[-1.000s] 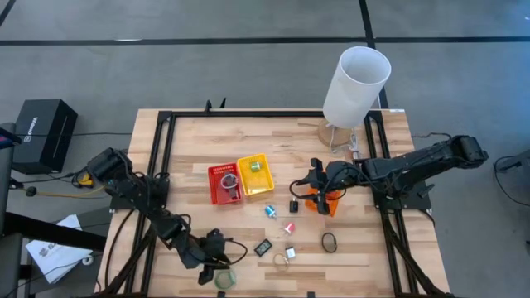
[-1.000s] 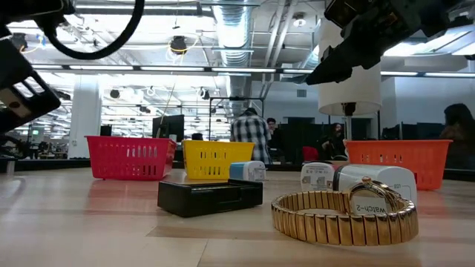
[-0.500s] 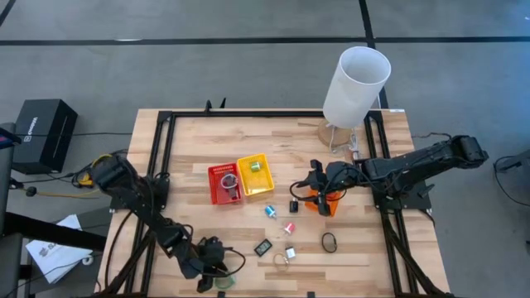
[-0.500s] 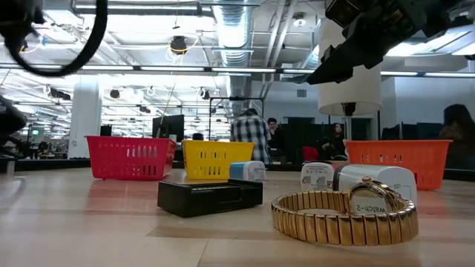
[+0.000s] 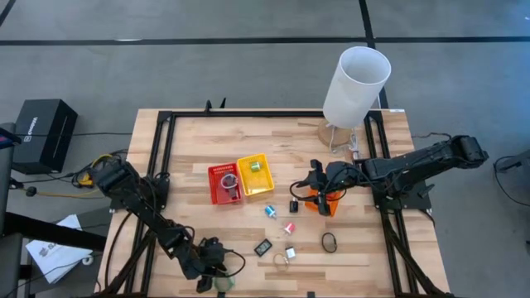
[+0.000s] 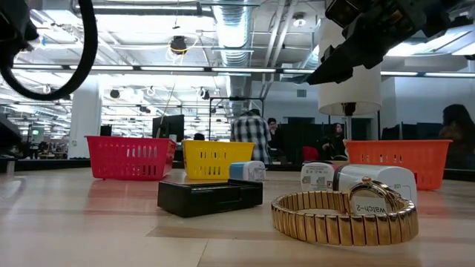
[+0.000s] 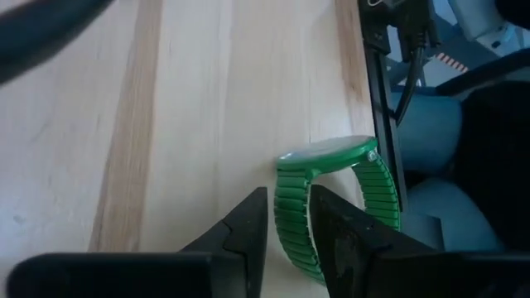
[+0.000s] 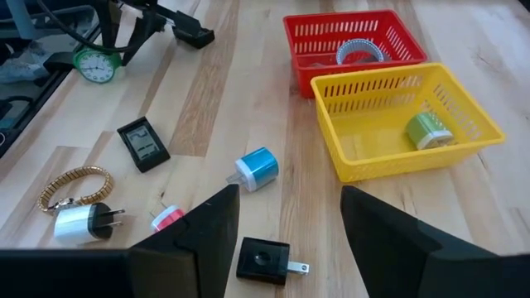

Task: Pick & Place Office items
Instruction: Put the green wrist watch into the red bin

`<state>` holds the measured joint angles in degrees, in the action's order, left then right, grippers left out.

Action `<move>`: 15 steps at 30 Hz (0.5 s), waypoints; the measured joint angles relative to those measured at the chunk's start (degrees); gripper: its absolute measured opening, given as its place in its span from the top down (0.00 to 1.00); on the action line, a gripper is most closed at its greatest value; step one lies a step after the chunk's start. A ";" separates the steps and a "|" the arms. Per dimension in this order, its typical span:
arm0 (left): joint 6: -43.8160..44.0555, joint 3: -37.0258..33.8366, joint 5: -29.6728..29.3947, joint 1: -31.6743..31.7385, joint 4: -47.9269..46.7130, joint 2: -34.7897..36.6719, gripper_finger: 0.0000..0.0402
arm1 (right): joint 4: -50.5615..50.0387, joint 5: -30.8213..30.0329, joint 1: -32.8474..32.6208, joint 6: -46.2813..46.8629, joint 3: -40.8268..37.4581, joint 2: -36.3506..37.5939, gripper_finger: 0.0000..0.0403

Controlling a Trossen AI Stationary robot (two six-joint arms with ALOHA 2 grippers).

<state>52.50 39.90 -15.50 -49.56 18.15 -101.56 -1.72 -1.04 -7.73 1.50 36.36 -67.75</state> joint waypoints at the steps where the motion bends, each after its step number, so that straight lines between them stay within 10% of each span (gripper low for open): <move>1: -0.97 0.00 0.00 0.02 -0.17 0.00 0.82 | 0.00 0.00 0.00 0.00 0.00 0.00 0.50; 15: -16.19 -0.02 -8.36 6.86 -8.49 8.65 0.99 | 0.02 0.00 0.00 0.00 0.00 0.00 0.50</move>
<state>36.31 39.88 -23.86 -42.70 9.66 -92.91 -1.69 -1.04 -7.73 1.50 36.36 -67.75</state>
